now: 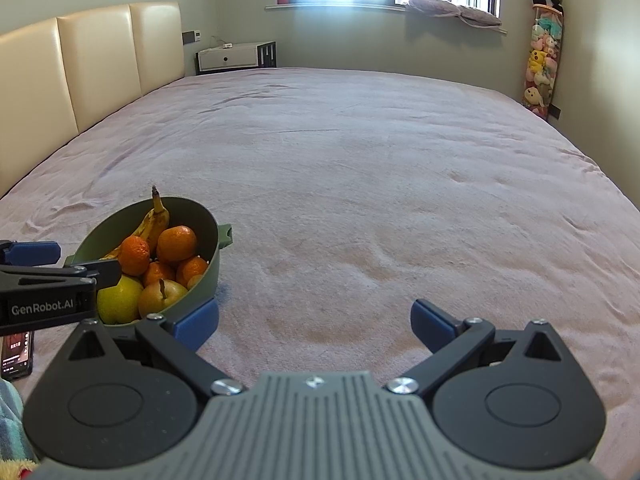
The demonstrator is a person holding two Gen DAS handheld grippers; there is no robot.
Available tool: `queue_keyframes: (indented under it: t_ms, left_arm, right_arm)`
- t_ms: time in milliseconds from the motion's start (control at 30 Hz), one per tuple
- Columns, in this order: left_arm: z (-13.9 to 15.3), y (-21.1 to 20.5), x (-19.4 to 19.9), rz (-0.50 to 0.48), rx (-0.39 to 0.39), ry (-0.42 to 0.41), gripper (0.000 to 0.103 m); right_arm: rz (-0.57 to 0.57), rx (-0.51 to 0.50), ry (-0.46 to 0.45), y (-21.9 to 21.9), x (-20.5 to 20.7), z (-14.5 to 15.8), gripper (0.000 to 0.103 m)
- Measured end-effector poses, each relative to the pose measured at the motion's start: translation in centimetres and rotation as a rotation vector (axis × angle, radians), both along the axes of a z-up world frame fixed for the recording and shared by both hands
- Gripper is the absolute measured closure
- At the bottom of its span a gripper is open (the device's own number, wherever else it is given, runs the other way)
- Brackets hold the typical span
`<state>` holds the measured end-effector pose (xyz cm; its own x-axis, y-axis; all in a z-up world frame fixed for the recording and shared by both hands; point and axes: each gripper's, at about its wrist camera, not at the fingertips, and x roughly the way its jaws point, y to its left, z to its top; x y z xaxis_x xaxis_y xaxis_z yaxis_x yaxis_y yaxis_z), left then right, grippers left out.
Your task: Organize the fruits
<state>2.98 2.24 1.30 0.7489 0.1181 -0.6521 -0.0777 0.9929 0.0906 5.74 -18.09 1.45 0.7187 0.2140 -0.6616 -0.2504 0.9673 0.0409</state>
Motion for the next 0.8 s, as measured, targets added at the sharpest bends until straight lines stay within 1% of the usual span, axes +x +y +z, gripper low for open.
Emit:
queue_keyframes:
  t_ms: [800]
  left_arm:
    - [-0.04, -0.43, -0.19, -0.02, 0.003, 0.005, 0.016]
  right_arm:
    - [-0.018, -0.001, 0.005, 0.1, -0.02, -0.15, 0.004]
